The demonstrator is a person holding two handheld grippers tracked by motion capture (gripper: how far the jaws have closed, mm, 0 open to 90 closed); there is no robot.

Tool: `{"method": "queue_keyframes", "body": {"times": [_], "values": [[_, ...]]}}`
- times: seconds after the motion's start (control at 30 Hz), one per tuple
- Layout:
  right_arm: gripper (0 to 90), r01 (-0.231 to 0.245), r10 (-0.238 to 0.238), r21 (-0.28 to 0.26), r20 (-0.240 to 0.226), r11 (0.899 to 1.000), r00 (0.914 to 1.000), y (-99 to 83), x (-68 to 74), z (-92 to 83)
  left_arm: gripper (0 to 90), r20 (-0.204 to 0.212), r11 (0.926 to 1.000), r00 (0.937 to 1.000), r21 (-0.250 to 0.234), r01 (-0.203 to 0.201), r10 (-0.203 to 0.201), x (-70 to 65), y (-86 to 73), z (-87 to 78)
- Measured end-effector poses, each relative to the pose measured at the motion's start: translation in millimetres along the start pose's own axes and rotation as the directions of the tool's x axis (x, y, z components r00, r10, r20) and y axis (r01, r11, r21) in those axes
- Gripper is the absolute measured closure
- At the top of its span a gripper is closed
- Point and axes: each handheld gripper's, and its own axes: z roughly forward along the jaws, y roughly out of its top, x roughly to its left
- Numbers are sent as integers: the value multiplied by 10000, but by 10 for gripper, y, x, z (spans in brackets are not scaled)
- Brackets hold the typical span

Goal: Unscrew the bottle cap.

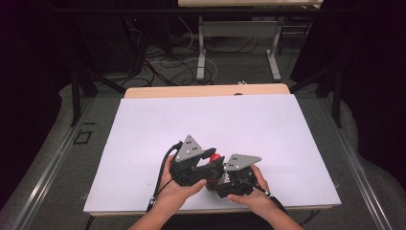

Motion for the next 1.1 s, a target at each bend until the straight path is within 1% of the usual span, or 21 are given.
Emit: {"method": "queue_keyframes", "body": {"times": [0.17,0.2,0.23,0.27,0.37,0.4,0.43,0.47,0.5,0.6,0.63,0.67,0.7,0.73,0.77,0.8,0.83,0.87,0.93,0.97,1.1], "values": [[289,34,-33,80,-96,10000,9999,0,8,4,606,-31,10000,10000,-44,9,-10,-9,-16,-4],[289,34,-33,80,-96,10000,9999,0,8,4,606,83,10000,9999,-26,-62,62,-3,-14,-7],[289,4,-4,28,-100,10000,9999,3,9,2,521,270,9999,9996,-35,-116,117,9,-12,-7],[289,4,-4,28,-100,10000,9999,3,9,2,521,414,10000,9991,-8,-91,91,23,-8,-15],[289,-26,27,54,-183,10000,9998,1,2,0,437,529,9999,9985,-42,-140,142,77,27,-75],[289,-56,57,64,-221,10000,9997,1,4,0,426,792,9998,9967,-52,-175,178,125,52,-121],[289,72,-70,62,-249,10000,9997,1,-2,-2,410,792,9998,9967,-52,-175,178,125,52,-121],[289,0,1,34,-282,10000,9996,3,4,-2,402,1271,9995,9914,16,-318,313,178,76,-158],[289,32,-31,36,-320,10000,9995,4,6,-2,399,1271,9995,9914,16,-318,313,178,76,-158],[288,60,-56,77,-454,10000,9990,10,25,-2,387,1944,9973,9784,112,-732,696,244,105,-193],[289,100,-96,73,-483,9999,9988,12,32,0,373,2162,9945,9716,188,-1029,965,267,117,-196],[289,100,-96,73,-483,9999,9988,12,32,0,373,2241,9934,9692,285,-1111,1020,281,124,-197],[289,95,-91,72,-507,9999,9987,11,47,2,378,2649,9924,9583,305,-1191,1069,326,130,-186],[289,173,-170,41,-544,9998,9984,13,46,4,401,2649,9924,9583,305,-1191,1069,326,130,-186],[289,263,-261,27,-598,9997,9979,14,44,6,410,3222,9927,9418,385,-1143,959,387,130,-168],[289,280,-278,24,-641,9996,9976,14,49,4,420,3412,9923,9351,407,-1168,960,417,124,-157],[289,307,-307,-1,-644,9995,9975,15,55,5,429,3412,9923,9351,407,-1168,960,417,124,-157],[289,301,-291,116,-778,9995,9965,20,56,1,438,3587,9917,9280,387,-1226,1007,444,118,-143],[289,335,-332,31,-767,9994,9965,18,63,8,442,3717,9928,9236,349,-1145,935,489,106,-130],[289,322,-320,24,-751,9995,9967,18,75,10,456,3979,9937,9132,295,-1080,874,514,99,-117],[289,378,-376,7,-803,9993,9961,19,84,11,511,4094,9920,9083,498,-1162,858,526,88,-82]]}}
